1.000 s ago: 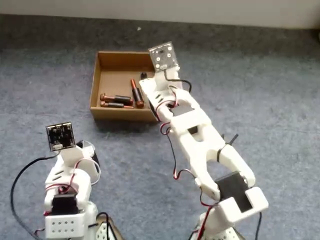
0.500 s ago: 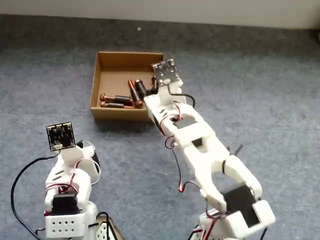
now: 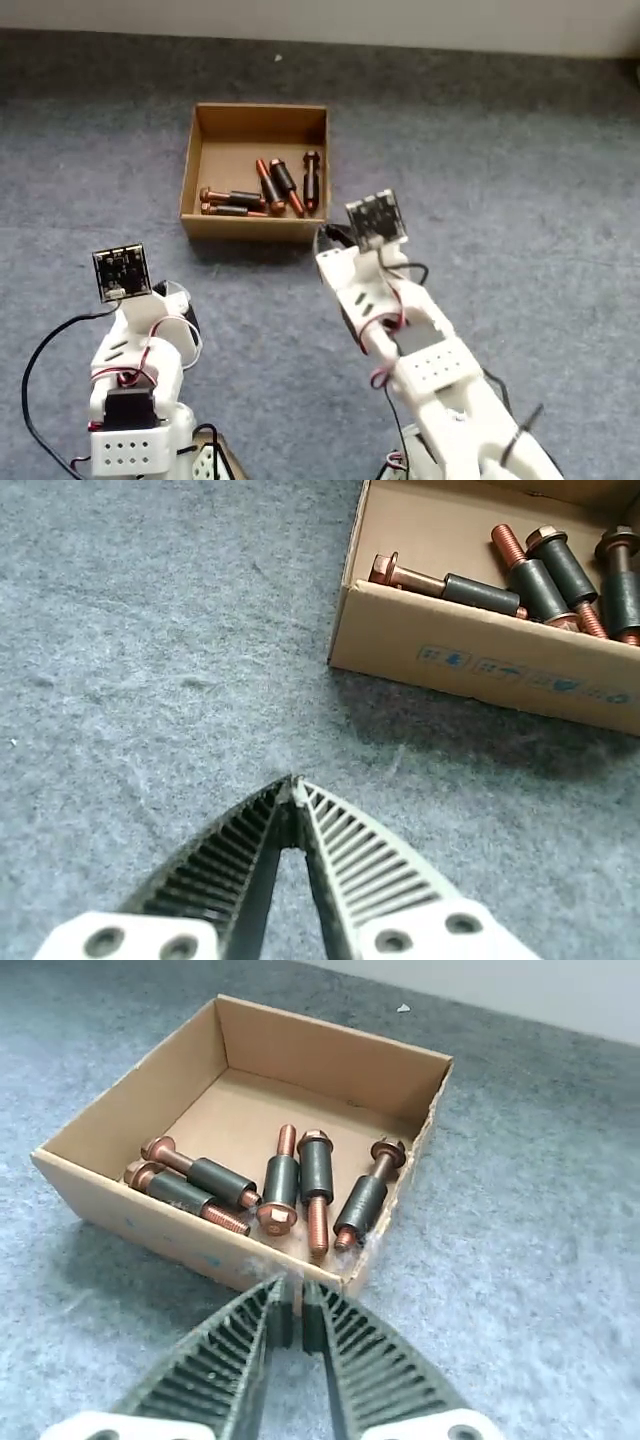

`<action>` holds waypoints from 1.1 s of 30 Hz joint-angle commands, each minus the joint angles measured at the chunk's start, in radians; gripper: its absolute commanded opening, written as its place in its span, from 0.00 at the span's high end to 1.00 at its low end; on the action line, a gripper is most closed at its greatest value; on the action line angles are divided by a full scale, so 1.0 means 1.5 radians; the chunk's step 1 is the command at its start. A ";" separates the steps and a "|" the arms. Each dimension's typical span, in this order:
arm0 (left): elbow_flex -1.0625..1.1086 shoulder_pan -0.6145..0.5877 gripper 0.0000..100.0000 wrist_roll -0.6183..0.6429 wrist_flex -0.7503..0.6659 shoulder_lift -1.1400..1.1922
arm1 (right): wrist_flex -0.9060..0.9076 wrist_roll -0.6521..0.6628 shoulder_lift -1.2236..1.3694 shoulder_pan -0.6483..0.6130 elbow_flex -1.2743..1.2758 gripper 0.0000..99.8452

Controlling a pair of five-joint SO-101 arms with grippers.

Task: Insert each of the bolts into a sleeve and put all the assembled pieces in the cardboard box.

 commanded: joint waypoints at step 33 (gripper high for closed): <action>0.013 0.009 0.99 -0.006 -0.002 -0.007 | 0.577 -0.005 -0.684 0.289 0.348 0.99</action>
